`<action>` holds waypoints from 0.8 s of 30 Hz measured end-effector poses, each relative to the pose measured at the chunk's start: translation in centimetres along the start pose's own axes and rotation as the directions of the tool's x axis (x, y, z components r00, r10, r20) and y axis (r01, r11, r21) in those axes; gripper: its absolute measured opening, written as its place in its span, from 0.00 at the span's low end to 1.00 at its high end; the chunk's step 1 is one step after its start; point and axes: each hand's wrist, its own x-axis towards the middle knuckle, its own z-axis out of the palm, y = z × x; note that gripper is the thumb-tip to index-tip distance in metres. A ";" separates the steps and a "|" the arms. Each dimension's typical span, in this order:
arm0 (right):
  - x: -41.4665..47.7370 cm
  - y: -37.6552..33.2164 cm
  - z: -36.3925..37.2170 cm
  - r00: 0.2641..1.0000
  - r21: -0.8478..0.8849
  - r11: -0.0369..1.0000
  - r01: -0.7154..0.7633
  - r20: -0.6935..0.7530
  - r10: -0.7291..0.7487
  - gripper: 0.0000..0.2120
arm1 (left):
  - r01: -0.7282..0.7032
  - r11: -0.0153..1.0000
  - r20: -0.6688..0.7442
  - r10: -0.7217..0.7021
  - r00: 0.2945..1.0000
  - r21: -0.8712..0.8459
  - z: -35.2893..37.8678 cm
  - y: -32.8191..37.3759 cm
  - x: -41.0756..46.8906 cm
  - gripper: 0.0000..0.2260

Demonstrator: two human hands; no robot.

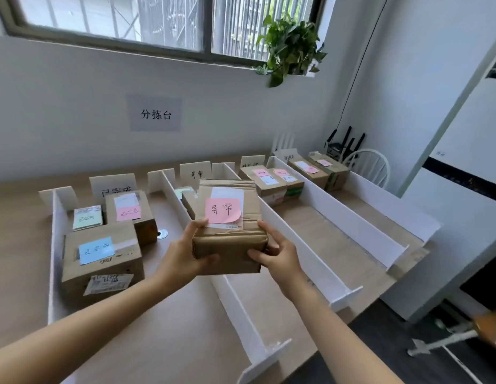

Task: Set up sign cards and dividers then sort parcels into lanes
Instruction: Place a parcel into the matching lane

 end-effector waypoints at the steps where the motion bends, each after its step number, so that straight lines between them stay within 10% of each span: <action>1: 1.1 0.2 -0.9 1.000 -0.005 1.000 -0.002 -0.003 0.002 0.30 | 0.000 1.000 0.002 0.000 1.000 -0.015 1.0 -0.2 1.1 0.32; 24: 22.1 4.2 -13.7 0.996 -0.088 0.996 0.017 0.089 -0.009 0.29 | 0.136 0.985 -0.085 -0.127 0.988 0.107 13.5 -0.7 19.4 0.32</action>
